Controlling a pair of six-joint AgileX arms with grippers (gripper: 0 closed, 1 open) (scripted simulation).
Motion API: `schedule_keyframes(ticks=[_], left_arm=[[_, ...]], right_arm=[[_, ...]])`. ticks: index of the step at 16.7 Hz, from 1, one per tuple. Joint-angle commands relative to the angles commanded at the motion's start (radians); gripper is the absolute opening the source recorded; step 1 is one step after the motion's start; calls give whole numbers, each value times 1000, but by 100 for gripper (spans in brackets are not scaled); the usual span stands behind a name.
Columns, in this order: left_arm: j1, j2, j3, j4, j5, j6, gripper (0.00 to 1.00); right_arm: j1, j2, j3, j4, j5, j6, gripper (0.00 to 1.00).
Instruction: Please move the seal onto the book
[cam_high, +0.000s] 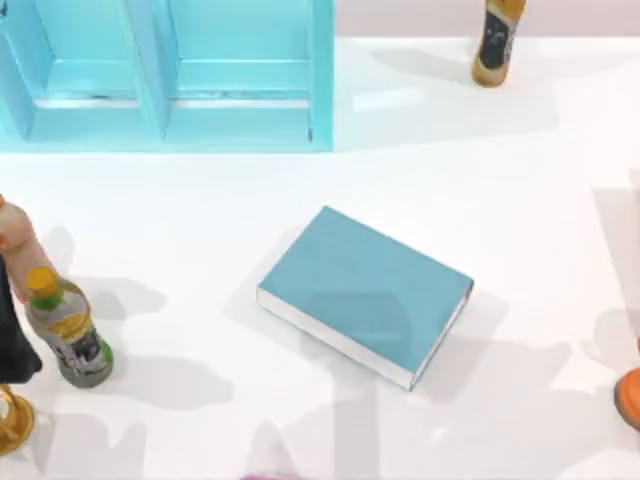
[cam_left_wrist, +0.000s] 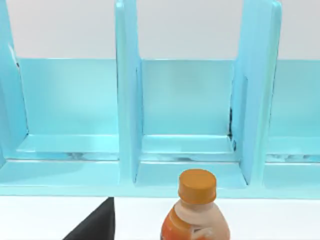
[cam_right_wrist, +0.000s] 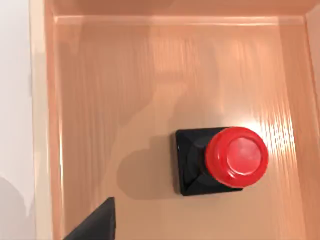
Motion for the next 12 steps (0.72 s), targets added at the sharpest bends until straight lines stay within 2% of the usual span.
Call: schedule_keyframes(ticks=[6,12], left_arm=[[0,0,0,0,0,0,100],[0,0,0,0,0,0,100]], right_arm=[[-85,472,384,-345,-20,-97,100],[-116,649,547,-473,-37,-137,100]])
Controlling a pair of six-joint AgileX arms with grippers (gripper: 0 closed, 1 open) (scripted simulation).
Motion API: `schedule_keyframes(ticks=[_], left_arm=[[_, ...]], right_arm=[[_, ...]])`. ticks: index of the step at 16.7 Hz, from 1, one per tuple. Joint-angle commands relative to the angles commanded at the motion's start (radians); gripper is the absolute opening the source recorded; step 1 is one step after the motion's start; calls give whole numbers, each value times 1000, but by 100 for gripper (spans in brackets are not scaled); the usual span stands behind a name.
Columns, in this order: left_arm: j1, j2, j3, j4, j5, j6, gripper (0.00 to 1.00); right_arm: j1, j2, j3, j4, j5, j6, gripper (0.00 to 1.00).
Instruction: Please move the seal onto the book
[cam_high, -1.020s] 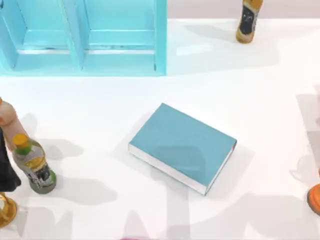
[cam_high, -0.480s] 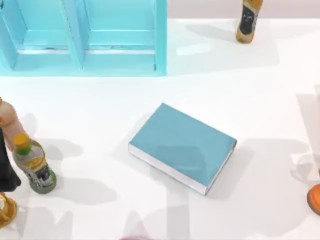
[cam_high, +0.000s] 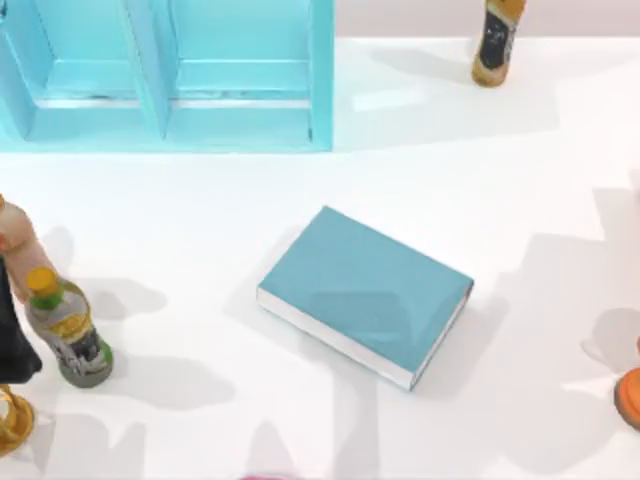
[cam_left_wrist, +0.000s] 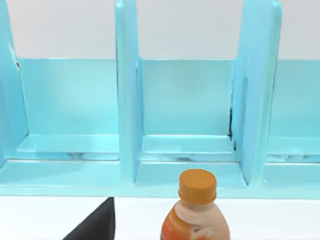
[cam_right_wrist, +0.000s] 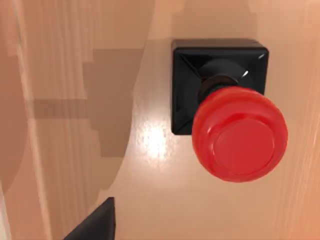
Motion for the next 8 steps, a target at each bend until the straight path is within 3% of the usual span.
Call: schedule_keyframes(ticks=[8], left_arm=[[0,0,0,0,0,0,100]], right_arm=[[4,9,-73,75,0,4,100]])
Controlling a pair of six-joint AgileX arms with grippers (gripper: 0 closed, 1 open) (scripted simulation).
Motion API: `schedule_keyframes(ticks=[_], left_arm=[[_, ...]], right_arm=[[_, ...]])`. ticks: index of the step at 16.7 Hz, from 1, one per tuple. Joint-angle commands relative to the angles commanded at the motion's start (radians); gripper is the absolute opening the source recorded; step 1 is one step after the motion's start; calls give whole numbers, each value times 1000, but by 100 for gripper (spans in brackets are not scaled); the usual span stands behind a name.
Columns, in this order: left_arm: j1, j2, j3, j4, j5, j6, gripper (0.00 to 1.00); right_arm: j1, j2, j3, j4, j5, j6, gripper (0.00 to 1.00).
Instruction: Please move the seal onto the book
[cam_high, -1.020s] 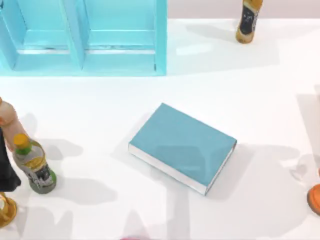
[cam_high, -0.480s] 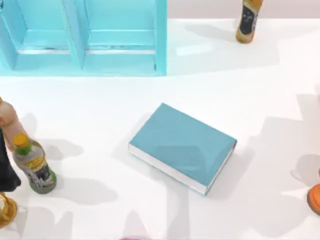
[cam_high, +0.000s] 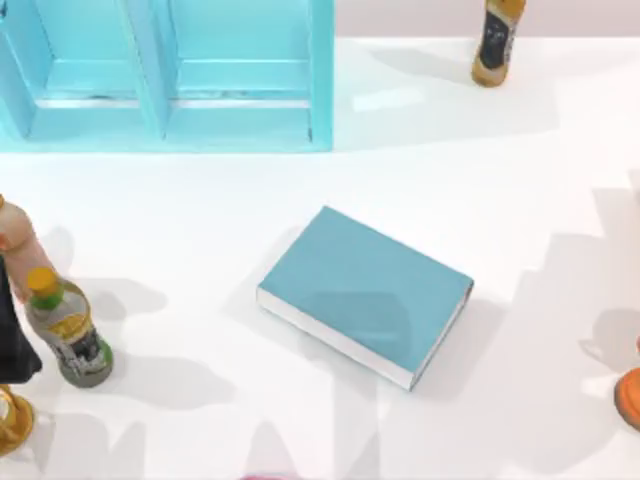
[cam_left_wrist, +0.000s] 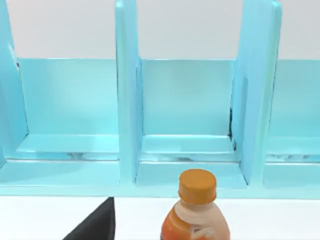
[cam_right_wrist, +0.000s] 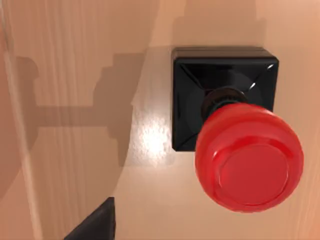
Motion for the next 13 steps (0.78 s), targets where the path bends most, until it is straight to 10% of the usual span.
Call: schedule_keyframes(ticks=[13], left_arm=[[0,0,0,0,0,0,100]], right_arm=[[0,47,-251,304,0,1,92]])
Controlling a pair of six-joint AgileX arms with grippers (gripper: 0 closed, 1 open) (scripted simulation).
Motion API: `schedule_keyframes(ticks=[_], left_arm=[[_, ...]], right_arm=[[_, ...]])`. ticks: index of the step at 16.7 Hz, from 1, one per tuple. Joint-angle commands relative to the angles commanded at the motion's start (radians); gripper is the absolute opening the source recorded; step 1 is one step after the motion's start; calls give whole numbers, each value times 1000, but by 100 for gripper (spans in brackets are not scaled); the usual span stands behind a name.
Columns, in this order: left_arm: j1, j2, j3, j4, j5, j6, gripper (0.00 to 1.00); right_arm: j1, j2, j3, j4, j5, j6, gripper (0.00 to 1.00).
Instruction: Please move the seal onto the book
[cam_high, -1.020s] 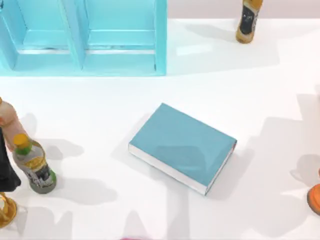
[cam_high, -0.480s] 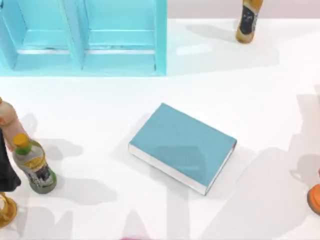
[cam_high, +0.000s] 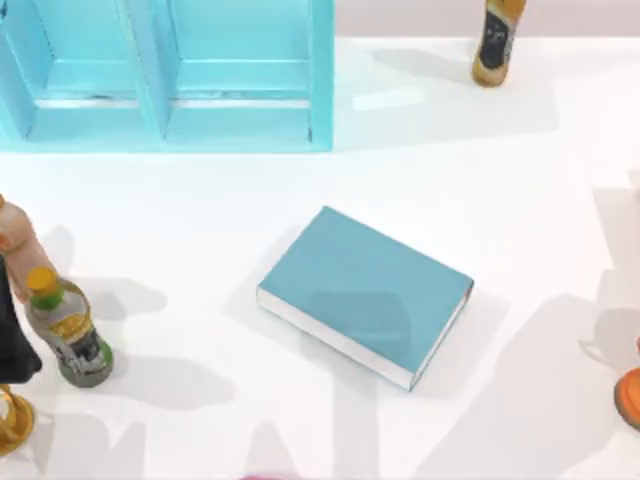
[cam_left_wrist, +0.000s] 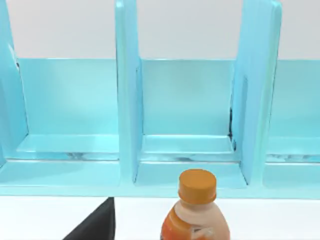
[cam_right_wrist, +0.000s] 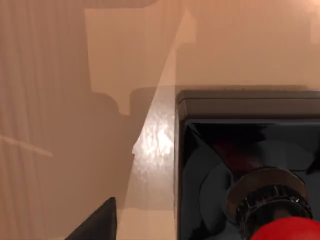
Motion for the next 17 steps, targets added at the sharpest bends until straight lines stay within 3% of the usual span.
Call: schedule_keyframes(ticks=[12,17], left_arm=[[0,0,0,0,0,0,100],[0,0,0,0,0,0,100]], right_arm=[[0,0,0,0,0,0,2],[0,0,0,0,0,0,0]])
